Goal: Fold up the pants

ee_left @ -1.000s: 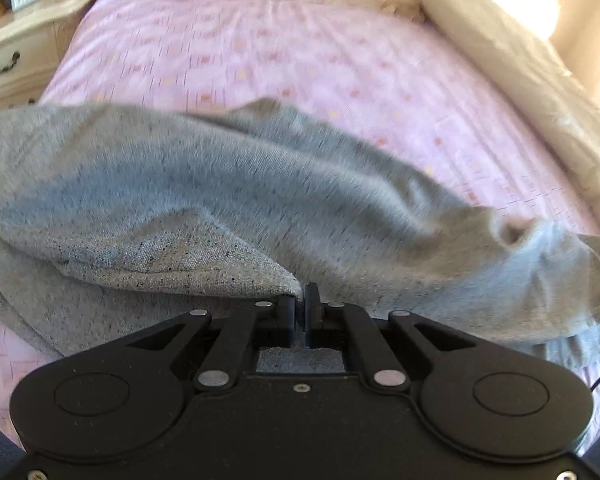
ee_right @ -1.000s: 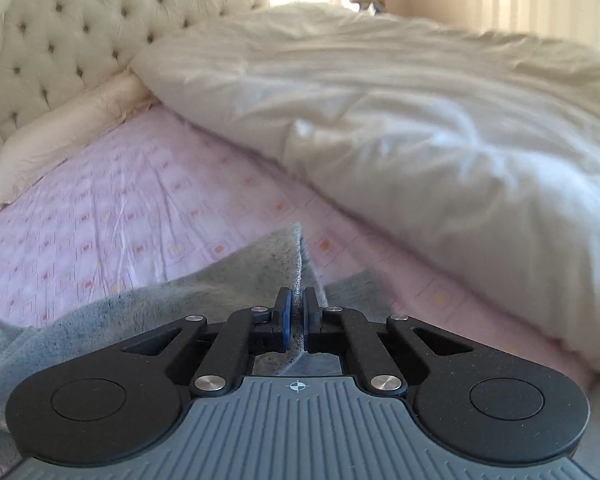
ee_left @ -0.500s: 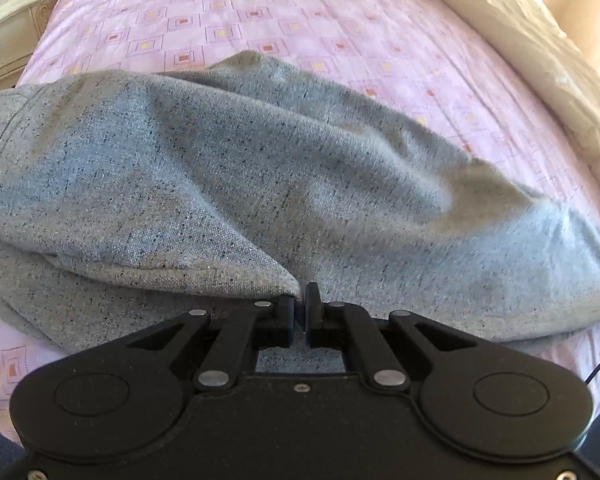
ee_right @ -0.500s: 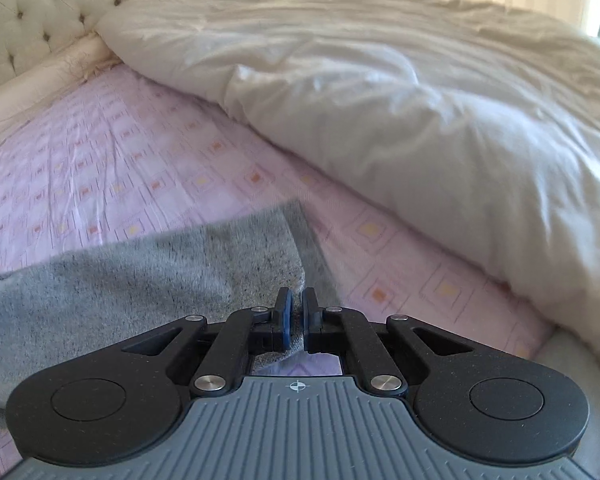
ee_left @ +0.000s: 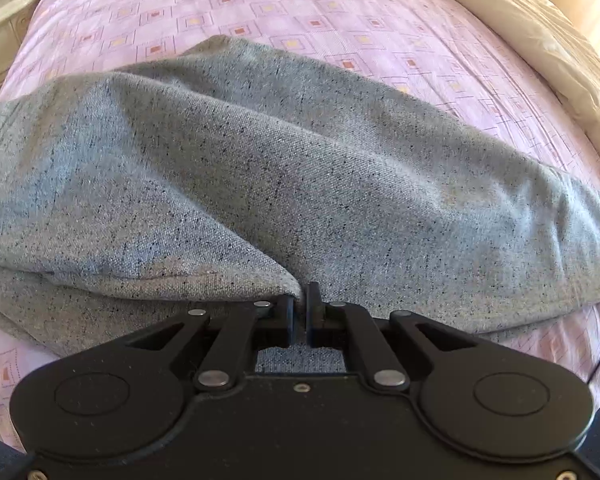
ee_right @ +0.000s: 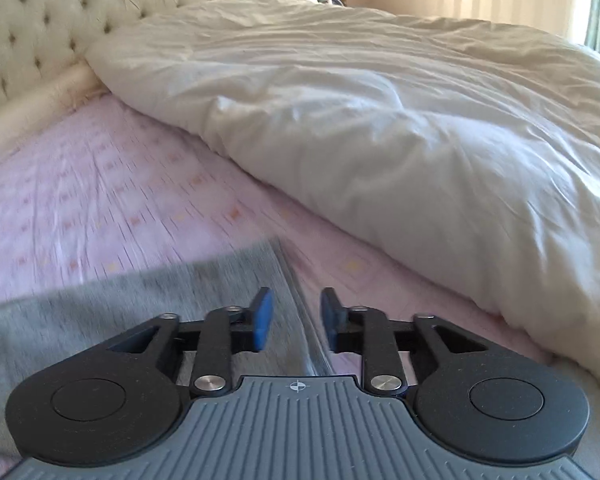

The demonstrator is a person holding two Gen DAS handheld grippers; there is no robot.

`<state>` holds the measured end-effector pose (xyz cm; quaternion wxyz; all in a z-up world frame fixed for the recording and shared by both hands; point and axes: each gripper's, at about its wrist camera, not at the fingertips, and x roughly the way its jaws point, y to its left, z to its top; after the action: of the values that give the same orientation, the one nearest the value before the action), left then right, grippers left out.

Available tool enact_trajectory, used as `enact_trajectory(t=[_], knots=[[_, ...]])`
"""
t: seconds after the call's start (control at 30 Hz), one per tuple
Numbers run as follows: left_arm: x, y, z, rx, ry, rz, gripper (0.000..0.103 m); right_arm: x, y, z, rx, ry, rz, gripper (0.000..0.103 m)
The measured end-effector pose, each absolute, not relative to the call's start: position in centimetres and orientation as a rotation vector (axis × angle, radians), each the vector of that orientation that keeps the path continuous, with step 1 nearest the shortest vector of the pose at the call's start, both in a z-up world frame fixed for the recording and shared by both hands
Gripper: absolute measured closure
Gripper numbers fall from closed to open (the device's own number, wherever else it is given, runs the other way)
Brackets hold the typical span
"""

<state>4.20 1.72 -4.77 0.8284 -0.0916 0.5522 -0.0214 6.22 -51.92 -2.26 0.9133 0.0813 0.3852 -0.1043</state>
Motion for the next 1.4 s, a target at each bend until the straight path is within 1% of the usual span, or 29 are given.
enact_trajectory(t=[0.1, 0.23, 0.3, 0.33, 0.37, 0.4, 0.5, 0.7, 0.73, 0.77, 0.83, 0.93, 1.03, 1.17, 1.3, 1.37, 1.4], knots=[[4.5, 1.4, -5.0, -0.186, 1.175, -0.043, 0.096, 8.7, -51.8, -3.0, 0.184, 0.805, -0.191, 0.072], [4.5, 1.6, -5.1, -0.193, 1.178, -0.039, 0.095, 11.3, -51.4, -4.8, 0.169, 0.873, -0.194, 0.068], [4.7, 1.7, -5.3, -0.204, 1.182, -0.038, 0.095, 11.9, -51.1, -5.5, 0.160, 0.896, -0.196, 0.068], [4.6, 1.8, -5.3, -0.208, 1.184, -0.037, 0.095, 11.8, -51.0, -5.5, 0.168, 0.893, -0.197, 0.072], [4.6, 1.9, -5.3, -0.210, 1.185, -0.036, 0.095, 11.6, -50.8, -5.3, 0.174, 0.887, -0.179, 0.087], [4.7, 1.9, -5.3, -0.208, 1.187, -0.035, 0.095, 11.5, -50.5, -5.1, 0.162, 0.881, -0.168, 0.099], [4.5, 1.6, -5.3, -0.188, 1.186, -0.034, 0.094, 11.3, -49.5, -4.8, 0.031, 0.883, -0.199, 0.099], [4.1, 1.3, -5.3, -0.191, 1.224, -0.035, 0.094, 11.2, -49.1, -5.3, 0.012, 0.907, -0.246, 0.098], [4.0, 1.5, -5.3, -0.205, 1.230, -0.034, 0.093, 11.2, -48.9, -5.1, 0.002, 0.912, -0.248, 0.095], [3.9, 1.7, -5.3, -0.222, 1.237, -0.031, 0.092, 11.2, -48.9, -4.8, 0.003, 0.911, -0.251, 0.095], [3.8, 2.0, -5.1, -0.247, 1.251, -0.026, 0.088, 11.2, -49.0, -3.9, 0.020, 0.893, -0.254, 0.090], [3.2, 2.0, -4.8, -0.235, 1.254, -0.033, 0.086, 11.0, -48.2, -1.9, 0.016, 0.846, -0.237, 0.083], [2.6, 1.6, -3.3, -0.166, 1.229, -0.069, 0.086, 10.9, -46.3, 0.5, -0.001, 0.801, -0.163, 0.083], [2.1, 3.0, -0.1, -0.057, 1.124, -0.026, 0.086, 10.7, -41.4, 3.6, -0.053, 0.738, 0.004, 0.082], [2.8, 7.7, 2.7, -0.109, 1.061, 0.080, 0.085, 10.6, -34.5, 5.5, -0.121, 0.695, 0.219, 0.082], [3.2, 10.4, 3.8, -0.148, 1.041, 0.153, 0.078, 10.4, -30.7, 5.8, -0.150, 0.686, 0.328, 0.081], [3.4, 11.7, 4.2, -0.166, 1.030, 0.184, 0.071, 10.2, -28.6, 5.9, -0.164, 0.684, 0.387, 0.081]])
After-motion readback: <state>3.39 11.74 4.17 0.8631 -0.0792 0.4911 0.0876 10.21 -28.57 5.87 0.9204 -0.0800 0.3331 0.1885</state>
